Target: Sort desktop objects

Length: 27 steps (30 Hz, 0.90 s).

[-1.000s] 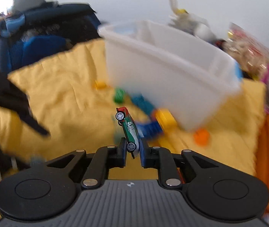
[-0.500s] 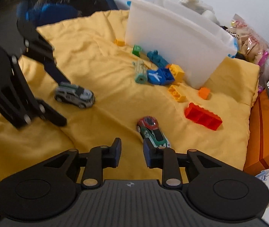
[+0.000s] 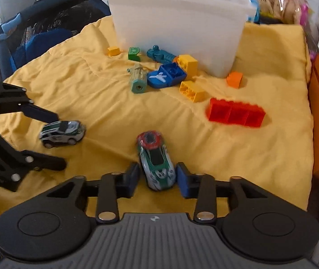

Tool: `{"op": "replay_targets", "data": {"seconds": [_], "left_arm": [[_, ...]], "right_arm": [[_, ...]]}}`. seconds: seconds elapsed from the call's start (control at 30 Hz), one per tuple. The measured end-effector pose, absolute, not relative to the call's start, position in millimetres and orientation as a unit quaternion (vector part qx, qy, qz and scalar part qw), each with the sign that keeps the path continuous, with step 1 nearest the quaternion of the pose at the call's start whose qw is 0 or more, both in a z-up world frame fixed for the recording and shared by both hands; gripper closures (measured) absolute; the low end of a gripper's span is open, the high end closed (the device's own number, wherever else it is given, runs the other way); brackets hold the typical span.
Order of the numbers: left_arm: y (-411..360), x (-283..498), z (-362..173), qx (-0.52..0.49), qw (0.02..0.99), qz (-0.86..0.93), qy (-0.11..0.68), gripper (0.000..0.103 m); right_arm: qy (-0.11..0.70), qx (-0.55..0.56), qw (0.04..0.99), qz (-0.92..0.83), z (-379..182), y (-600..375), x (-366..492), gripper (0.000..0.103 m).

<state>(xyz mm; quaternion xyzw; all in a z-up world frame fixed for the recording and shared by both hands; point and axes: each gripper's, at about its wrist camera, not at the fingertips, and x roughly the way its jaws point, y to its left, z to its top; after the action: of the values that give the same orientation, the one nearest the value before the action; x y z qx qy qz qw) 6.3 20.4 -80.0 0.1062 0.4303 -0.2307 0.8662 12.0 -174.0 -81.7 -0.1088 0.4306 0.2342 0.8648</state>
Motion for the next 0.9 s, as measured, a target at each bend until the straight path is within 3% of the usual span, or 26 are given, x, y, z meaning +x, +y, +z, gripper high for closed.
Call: {"op": "replay_targets", "data": {"seconds": [0.37, 0.4, 0.47, 0.5, 0.67, 0.9], "left_arm": [[4.3, -0.8, -81.9, 0.149, 0.882, -0.227, 0.385, 0.027], [6.8, 1.3, -81.8, 0.141, 0.88, -0.231, 0.391, 0.032], [12.1, 2.6, -78.6, 0.122, 0.881, -0.234, 0.392, 0.068], [11.3, 1.6, -76.9, 0.126, 0.882, -0.231, 0.391, 0.068], [22.9, 15.9, -44.8, 0.093, 0.889, -0.222, 0.39, 0.07], [33.7, 74.6, 41.4, 0.078, 0.935, -0.207, 0.278, 0.07]], "right_arm": [[0.432, -0.096, 0.866, 0.232, -80.8, -170.1, 11.7, 0.061], [0.43, -0.097, 0.868, 0.23, -81.8, -169.1, 10.4, 0.06], [0.418, -0.125, 0.869, 0.232, -82.8, -163.1, 3.5, 0.064], [0.414, -0.133, 0.869, 0.237, -81.8, -161.7, 1.8, 0.07], [0.392, -0.141, 0.877, 0.238, -59.7, -161.5, -0.1, 0.071], [0.295, -0.143, 0.919, 0.219, 3.0, -157.5, 38.7, 0.071]]}}
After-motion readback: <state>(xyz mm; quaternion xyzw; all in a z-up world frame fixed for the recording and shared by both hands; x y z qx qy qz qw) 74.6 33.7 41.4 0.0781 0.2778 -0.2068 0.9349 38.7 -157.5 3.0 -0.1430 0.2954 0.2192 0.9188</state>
